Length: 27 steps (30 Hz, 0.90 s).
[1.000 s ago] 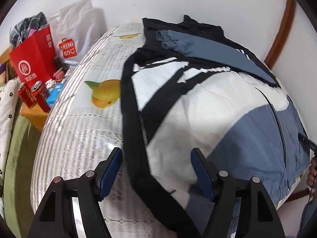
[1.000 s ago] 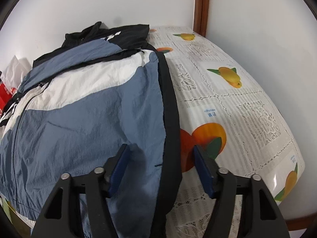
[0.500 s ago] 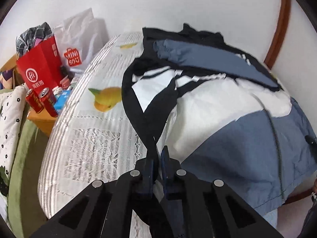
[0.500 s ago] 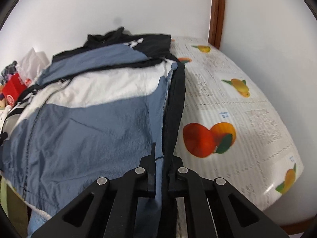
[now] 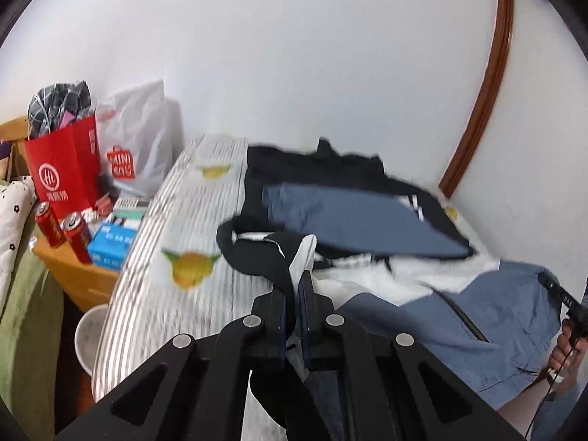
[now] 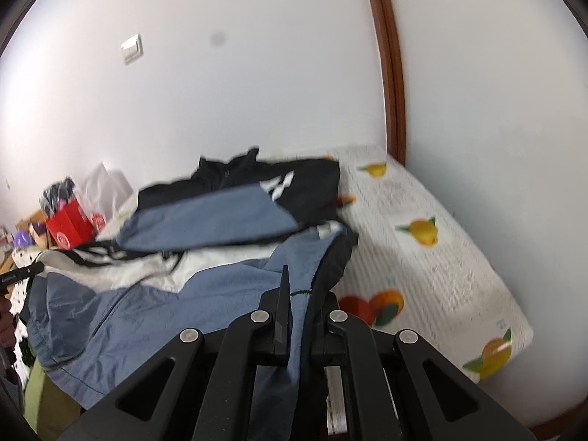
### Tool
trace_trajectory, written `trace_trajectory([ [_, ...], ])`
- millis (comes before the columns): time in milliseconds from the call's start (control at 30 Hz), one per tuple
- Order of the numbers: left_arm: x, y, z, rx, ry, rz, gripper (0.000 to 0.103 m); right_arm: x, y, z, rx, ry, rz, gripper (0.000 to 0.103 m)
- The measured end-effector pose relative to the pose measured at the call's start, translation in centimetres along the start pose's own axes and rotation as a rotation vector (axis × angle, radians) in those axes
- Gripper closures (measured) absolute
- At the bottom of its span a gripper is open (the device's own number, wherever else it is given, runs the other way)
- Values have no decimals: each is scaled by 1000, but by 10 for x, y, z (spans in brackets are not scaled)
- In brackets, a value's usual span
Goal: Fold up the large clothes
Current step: 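Lift the held side edge with both grippers and fold it inward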
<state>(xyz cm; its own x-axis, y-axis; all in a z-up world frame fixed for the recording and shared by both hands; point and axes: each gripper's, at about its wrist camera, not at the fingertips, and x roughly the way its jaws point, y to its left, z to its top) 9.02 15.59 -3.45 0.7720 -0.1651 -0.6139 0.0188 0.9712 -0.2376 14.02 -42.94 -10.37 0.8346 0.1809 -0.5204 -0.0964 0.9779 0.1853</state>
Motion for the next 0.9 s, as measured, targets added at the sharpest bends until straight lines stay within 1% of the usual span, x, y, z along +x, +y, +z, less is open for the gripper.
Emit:
trace_trajectory([
  [100, 7, -1, 19, -13, -37, -6, 97, 7, 2, 20, 19, -19, -2, 99],
  [233, 23, -6, 44, -8, -80, 32, 97, 25, 6, 51, 32, -44, -15, 99],
  [300, 34, -5, 55, -15, -83, 36, 97, 37, 7, 64, 43, -51, -19, 99],
  [400, 57, -1, 71, -39, -61, 34, 97, 61, 7, 84, 57, -46, -21, 99],
  [467, 74, 0, 80, -45, -47, 46, 97, 80, 7, 95, 52, -43, -28, 99],
  [567, 100, 3, 90, -52, -23, 67, 97, 105, 5, 103, 49, -32, -34, 99],
  [667, 123, 7, 97, -57, 1, 80, 97, 132, 1, 107, 49, -19, -35, 99],
  [800, 154, 7, 100, -32, 30, 131, 97, 172, -2, 108, 28, 14, -50, 99],
  [900, 181, 7, 98, -22, 70, 167, 96, 198, 0, 103, -3, 41, -75, 98],
])
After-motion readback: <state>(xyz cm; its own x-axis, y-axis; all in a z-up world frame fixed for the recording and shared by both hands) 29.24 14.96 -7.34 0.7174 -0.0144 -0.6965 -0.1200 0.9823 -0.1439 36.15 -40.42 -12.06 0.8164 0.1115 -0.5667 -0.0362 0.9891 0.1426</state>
